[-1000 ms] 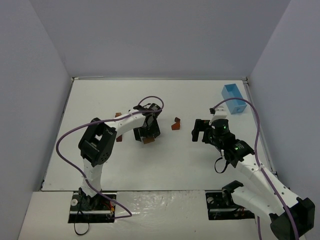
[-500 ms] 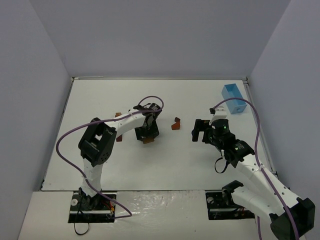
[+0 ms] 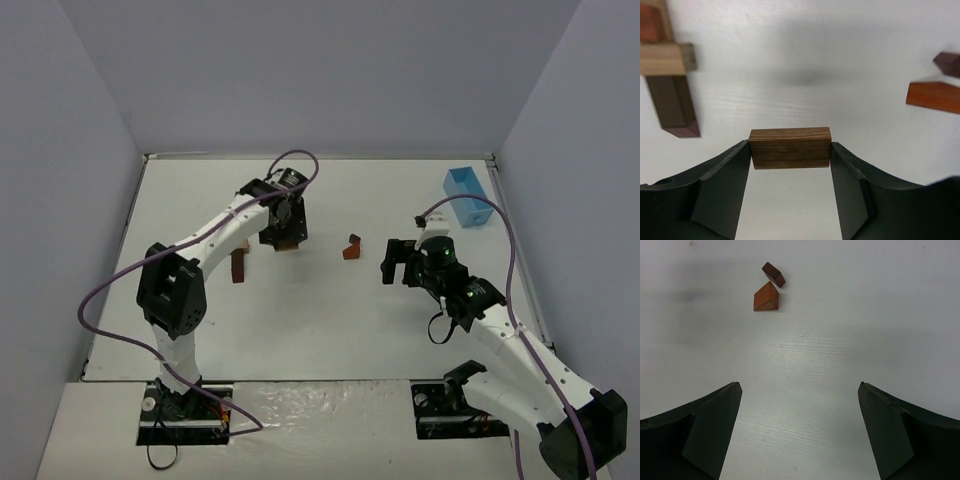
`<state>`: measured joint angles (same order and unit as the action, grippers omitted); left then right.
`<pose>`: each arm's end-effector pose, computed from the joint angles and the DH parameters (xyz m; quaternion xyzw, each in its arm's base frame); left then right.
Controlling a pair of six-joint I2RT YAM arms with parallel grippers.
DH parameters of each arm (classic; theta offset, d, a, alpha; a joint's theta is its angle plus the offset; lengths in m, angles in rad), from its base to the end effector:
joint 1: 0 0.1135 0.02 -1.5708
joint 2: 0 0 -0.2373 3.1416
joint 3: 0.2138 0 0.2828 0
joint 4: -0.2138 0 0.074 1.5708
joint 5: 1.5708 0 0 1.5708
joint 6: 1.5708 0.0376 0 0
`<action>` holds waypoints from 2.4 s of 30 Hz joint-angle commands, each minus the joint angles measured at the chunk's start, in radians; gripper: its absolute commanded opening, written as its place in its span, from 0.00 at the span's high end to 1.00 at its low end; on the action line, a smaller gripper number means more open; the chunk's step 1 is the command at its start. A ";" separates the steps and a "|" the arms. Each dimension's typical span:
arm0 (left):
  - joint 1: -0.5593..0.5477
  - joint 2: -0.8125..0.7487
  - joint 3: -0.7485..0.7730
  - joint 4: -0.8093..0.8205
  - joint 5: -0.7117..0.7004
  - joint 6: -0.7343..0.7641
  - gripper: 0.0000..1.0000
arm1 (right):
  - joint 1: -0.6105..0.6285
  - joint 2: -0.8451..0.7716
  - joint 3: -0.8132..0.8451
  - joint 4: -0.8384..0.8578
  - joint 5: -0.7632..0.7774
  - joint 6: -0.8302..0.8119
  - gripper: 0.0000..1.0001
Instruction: Build the wood block tower
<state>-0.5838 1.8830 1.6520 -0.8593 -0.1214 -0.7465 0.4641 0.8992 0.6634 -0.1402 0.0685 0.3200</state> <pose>0.3589 -0.2316 0.2357 -0.0932 0.9651 -0.1002 0.2232 0.2326 0.1135 0.2521 -0.0403 0.8256 0.1886 0.5303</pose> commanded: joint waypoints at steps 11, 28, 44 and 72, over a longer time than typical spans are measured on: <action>0.343 0.137 0.300 -0.047 0.121 0.459 0.97 | -0.007 0.120 0.130 0.041 -0.047 -0.065 0.00; 0.430 0.321 0.411 -0.043 0.181 0.566 0.98 | -0.009 0.213 0.173 0.047 -0.052 -0.093 0.00; 0.439 0.322 0.351 0.039 0.199 0.555 0.98 | -0.009 0.219 0.164 0.051 -0.053 -0.093 0.00; 0.454 0.298 0.259 0.092 0.206 0.525 0.97 | -0.010 0.213 0.156 0.053 -0.059 -0.090 0.00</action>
<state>-0.1390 2.2383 1.9171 -0.7833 0.0860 -0.2040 0.4633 1.1091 0.7898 -0.1379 0.0177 0.2359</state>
